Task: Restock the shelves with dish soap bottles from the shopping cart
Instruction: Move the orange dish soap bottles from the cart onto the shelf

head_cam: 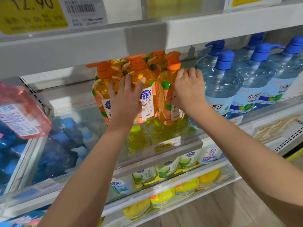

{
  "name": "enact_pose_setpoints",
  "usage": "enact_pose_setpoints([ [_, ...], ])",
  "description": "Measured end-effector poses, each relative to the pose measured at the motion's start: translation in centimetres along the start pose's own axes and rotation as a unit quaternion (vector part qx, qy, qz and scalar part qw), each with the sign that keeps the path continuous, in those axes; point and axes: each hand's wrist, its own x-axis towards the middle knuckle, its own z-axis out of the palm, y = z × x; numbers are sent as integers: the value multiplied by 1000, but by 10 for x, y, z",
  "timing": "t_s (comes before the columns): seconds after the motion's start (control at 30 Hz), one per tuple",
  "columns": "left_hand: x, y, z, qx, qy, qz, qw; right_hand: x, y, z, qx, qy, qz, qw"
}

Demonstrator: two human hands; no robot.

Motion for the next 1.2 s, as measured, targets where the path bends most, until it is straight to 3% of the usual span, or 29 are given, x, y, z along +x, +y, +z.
enact_pose_setpoints([
  [0.27, 18, 3, -5, 3, -61, -17, 998, 0, -7, 6, 11, 9, 32, 999],
  [0.7, 22, -1, -15, -40, -71, -15, 997, 32, -8, 11, 17, -28, 0, 999],
  [1.2, 18, 3, -14, -33, -91, -20, 995, 38, -18, 22, 66, 4, -11, 998],
])
